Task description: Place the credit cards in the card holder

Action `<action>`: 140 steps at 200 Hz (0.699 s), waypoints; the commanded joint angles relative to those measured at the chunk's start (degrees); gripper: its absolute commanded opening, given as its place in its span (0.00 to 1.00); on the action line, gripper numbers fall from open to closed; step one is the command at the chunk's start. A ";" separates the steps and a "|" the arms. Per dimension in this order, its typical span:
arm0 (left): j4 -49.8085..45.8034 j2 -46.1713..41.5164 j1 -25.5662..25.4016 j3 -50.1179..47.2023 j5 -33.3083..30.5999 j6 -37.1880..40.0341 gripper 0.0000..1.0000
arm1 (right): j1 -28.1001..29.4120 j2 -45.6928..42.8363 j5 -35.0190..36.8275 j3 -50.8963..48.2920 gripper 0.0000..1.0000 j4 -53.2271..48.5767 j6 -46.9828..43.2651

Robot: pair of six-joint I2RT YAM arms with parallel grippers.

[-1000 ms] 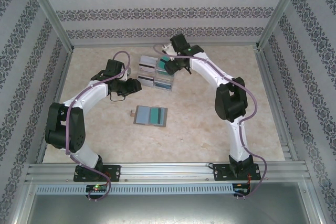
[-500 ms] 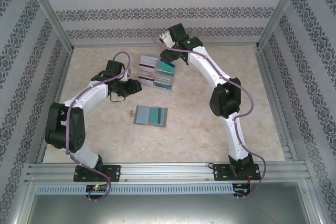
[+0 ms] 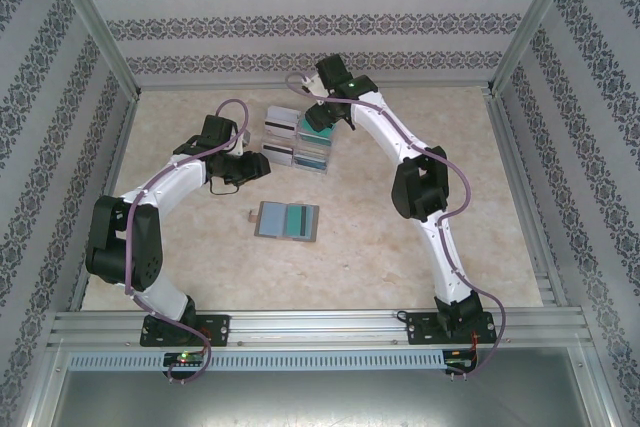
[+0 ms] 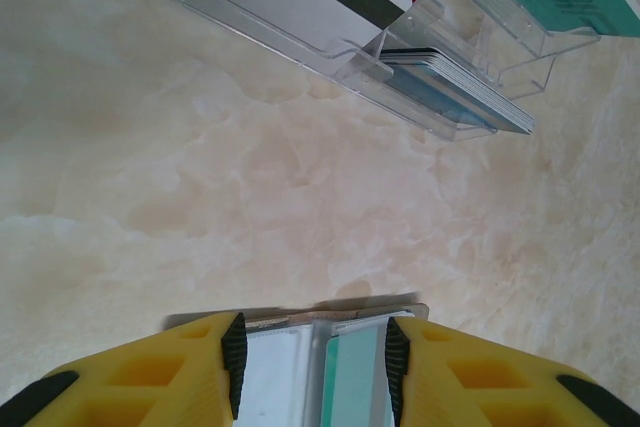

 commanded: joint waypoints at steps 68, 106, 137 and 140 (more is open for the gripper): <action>0.30 -1.45 0.55 0.22 0.66 1.56 0.44 | -0.30 -0.76 -0.41 0.30 0.65 -0.93 0.56; 0.44 -1.40 0.59 0.29 0.84 1.44 0.43 | -0.57 -1.75 -0.24 0.05 0.62 -0.67 0.64; 0.55 -1.78 0.57 0.04 0.85 1.41 0.44 | -0.58 -2.32 -0.33 -0.05 0.59 -0.51 0.73; 0.55 -1.80 0.55 -0.04 0.85 1.36 0.44 | -0.68 -2.36 -0.34 -0.03 0.58 -0.49 0.73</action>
